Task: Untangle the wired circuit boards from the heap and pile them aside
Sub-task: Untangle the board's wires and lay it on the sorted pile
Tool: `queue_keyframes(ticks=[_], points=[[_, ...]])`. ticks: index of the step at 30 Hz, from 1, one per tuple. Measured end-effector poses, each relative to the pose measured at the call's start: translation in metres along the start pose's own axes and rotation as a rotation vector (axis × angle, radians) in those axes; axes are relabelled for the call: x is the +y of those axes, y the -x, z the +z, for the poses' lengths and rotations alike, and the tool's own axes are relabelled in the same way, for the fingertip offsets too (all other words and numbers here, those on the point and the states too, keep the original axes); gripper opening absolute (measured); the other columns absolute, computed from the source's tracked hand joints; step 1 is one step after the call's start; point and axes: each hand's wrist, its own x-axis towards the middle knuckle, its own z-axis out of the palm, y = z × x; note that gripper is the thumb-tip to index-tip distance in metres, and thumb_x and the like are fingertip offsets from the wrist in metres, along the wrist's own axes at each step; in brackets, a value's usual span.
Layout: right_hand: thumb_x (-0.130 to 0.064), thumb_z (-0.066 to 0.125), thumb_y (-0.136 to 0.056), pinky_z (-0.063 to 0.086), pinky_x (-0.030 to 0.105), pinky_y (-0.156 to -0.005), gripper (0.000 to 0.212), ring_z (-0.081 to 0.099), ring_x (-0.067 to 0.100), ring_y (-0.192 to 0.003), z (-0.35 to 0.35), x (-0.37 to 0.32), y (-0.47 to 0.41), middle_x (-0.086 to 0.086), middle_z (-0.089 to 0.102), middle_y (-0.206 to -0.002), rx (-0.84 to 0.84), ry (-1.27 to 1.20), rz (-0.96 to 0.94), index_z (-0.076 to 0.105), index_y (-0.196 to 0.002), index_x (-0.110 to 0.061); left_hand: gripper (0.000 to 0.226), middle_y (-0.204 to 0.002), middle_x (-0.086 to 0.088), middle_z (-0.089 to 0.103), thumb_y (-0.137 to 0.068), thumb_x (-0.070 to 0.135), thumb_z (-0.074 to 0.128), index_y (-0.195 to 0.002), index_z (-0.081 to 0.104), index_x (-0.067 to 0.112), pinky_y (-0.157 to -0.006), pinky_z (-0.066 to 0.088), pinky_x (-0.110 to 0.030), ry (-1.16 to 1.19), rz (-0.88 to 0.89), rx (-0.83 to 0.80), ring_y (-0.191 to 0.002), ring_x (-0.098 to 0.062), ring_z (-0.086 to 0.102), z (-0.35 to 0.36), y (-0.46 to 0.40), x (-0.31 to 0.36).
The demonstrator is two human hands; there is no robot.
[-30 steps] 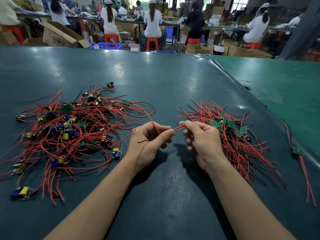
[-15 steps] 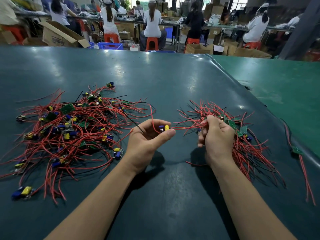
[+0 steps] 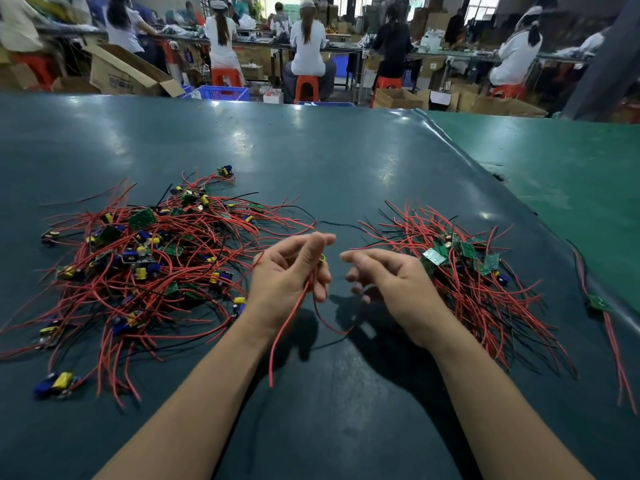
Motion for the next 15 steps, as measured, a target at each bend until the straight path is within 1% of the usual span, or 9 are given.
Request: queue_keyframes(ticks=[1,2,3,5,7,9,11,13,15], points=[[-0.026,0.063,-0.092,0.043,0.019,-0.052,0.019,0.055,0.011,-0.058,0.001,-0.002,0.002,-0.001,0.063,-0.069,-0.053,-0.172,0.069,0.077,-0.090,-0.014,0.028,-0.049,-0.003,0.055,-0.082,0.033,0.058,-0.091,0.070,0.009,-0.041,0.038,-0.023,-0.031,-0.020,-0.028,-0.032,-0.010,0.044,0.002,0.002,-0.001],[-0.034,0.062,-0.088,0.041,0.020,-0.048,0.025,0.052,0.011,-0.055,0.002,-0.003,0.004,0.000,0.060,-0.067,-0.101,-0.252,0.108,0.078,-0.087,-0.016,0.028,-0.047,-0.003,0.053,-0.084,0.034,0.058,-0.087,0.071,0.008,-0.039,0.035,-0.020,-0.051,-0.047,-0.057,-0.031,-0.009,0.041,0.004,0.004,-0.002],[-0.039,0.062,-0.085,0.038,0.019,-0.045,0.027,0.049,0.010,-0.051,0.002,-0.003,0.005,0.000,0.056,-0.064,-0.133,-0.269,0.117,0.078,-0.082,-0.018,0.028,-0.047,-0.004,0.051,-0.085,0.034,0.058,-0.085,0.071,0.008,-0.037,0.033,-0.017,-0.067,-0.073,-0.087,-0.029,-0.009,0.039,0.005,0.007,-0.004],[-0.038,0.064,-0.082,0.031,0.016,-0.040,0.024,0.039,0.008,-0.044,0.005,-0.003,0.007,-0.002,0.046,-0.057,-0.145,-0.252,0.112,0.077,-0.075,-0.020,0.028,-0.048,-0.005,0.050,-0.086,0.036,0.059,-0.084,0.070,0.011,-0.037,0.030,-0.016,-0.096,-0.127,-0.138,-0.029,-0.009,0.037,0.005,0.010,-0.005],[-0.034,0.067,-0.080,0.023,0.014,-0.038,0.020,0.030,0.007,-0.043,0.005,-0.002,0.005,-0.004,0.039,-0.055,-0.122,-0.268,0.137,0.079,-0.082,-0.018,0.029,-0.051,-0.006,0.049,-0.088,0.039,0.057,-0.087,0.072,0.015,-0.039,0.024,-0.023,-0.136,-0.169,-0.168,-0.030,-0.010,0.036,0.002,0.011,-0.004],[-0.033,0.068,-0.078,0.020,0.014,-0.037,0.023,0.026,0.007,-0.044,0.004,-0.003,0.004,-0.005,0.037,-0.055,-0.119,-0.309,0.174,0.079,-0.087,-0.015,0.031,-0.051,-0.006,0.049,-0.090,0.040,0.055,-0.089,0.074,0.015,-0.040,0.017,-0.029,-0.159,-0.193,-0.178,-0.030,-0.009,0.035,0.000,0.011,-0.003],[-0.035,0.070,-0.074,0.017,0.013,-0.037,0.027,0.024,0.007,-0.045,0.005,-0.004,0.004,-0.004,0.036,-0.053,-0.105,-0.348,0.210,0.079,-0.089,-0.015,0.032,-0.049,-0.005,0.050,-0.090,0.040,0.054,-0.086,0.073,0.014,-0.038,0.018,-0.025,-0.171,-0.213,-0.206,-0.029,-0.009,0.034,-0.001,0.012,-0.001],[-0.035,0.073,-0.069,0.017,0.012,-0.037,0.030,0.024,0.008,-0.044,0.006,-0.005,0.004,-0.006,0.034,-0.047,-0.085,-0.375,0.226,0.080,-0.090,-0.015,0.033,-0.048,-0.005,0.051,-0.089,0.041,0.054,-0.078,0.072,0.015,-0.035,0.024,-0.017,-0.201,-0.232,-0.260,-0.029,-0.010,0.035,0.000,0.014,0.000],[-0.032,0.076,-0.066,0.015,0.013,-0.039,0.025,0.024,0.006,-0.039,0.006,-0.006,0.004,-0.007,0.034,-0.045,-0.059,-0.394,0.232,0.079,-0.084,-0.014,0.033,-0.047,-0.006,0.051,-0.088,0.041,0.056,-0.074,0.071,0.015,-0.034,0.028,-0.015,-0.210,-0.256,-0.284,-0.030,-0.011,0.038,0.000,0.015,0.001]])
